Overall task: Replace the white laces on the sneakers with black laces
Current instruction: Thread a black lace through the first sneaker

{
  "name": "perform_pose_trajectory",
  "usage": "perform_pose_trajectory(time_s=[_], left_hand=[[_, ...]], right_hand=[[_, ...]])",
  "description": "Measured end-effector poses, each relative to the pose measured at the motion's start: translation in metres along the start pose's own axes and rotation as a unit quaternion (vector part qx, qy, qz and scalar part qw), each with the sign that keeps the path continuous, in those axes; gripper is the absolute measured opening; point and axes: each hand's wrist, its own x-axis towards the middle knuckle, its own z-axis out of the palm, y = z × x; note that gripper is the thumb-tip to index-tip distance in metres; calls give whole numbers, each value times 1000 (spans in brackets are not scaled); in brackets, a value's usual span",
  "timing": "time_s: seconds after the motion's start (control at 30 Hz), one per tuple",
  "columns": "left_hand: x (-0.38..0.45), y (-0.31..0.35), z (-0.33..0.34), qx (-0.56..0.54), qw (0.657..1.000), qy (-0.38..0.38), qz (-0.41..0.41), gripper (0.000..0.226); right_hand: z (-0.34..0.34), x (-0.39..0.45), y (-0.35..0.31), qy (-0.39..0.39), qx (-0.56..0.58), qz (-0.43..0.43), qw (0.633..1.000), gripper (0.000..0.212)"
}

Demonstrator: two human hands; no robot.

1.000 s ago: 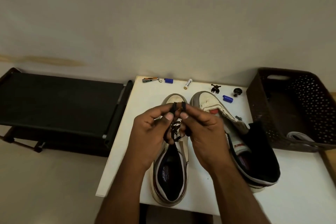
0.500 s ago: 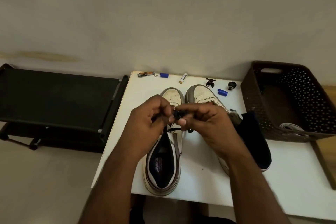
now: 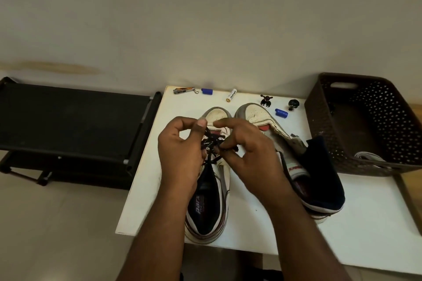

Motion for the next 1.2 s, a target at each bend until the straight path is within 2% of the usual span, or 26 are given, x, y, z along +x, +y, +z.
perform_pose_trajectory(time_s=[0.07,0.1,0.17,0.23,0.3,0.37,0.4,0.5,0.57,0.6,0.73,0.87,0.93,1.03,1.2], left_hand=[[0,1,-2,10,1000,4,7,7],[0,1,-3,25,999,-2,20,13],[0,5,-5,53,997,-21,52,27],[-3,9,-6,32,995,-55,82,27],[-6,12,-5,-22,992,-97,81,17],[-5,11,-5,-49,989,-122,65,22],[-4,9,-7,-41,988,-134,70,27],[0,9,-17,39,979,-178,96,36],[5,8,-28,103,966,-221,86,58],[6,7,-34,132,957,-246,76,61],[4,10,-45,224,926,-292,87,28],[7,13,-70,325,889,-319,36,32],[9,11,-86,369,872,-320,-13,32],[8,11,-91,370,870,-320,-56,31],[11,10,-97,320,867,-369,-96,32]], right_hand=[[3,-3,0,-11,-55,-53,997,11],[3,-4,0,-13,-68,-57,996,9],[2,-4,-1,-31,-79,-30,996,7],[-2,-2,-2,-53,-67,28,996,10],[-8,3,-6,-60,71,134,987,21],[-13,6,-7,-59,269,230,934,27],[-14,6,-7,-57,333,254,906,25],[-10,3,-6,-32,423,295,856,23],[-6,2,-7,-5,417,308,855,25],[-5,3,-8,4,403,312,861,23],[-2,4,-11,21,368,312,876,22],[-6,2,0,170,339,361,852,25],[-2,1,8,207,266,369,866,24],[14,-4,20,218,159,362,892,24],[22,-10,32,232,89,341,907,25]])
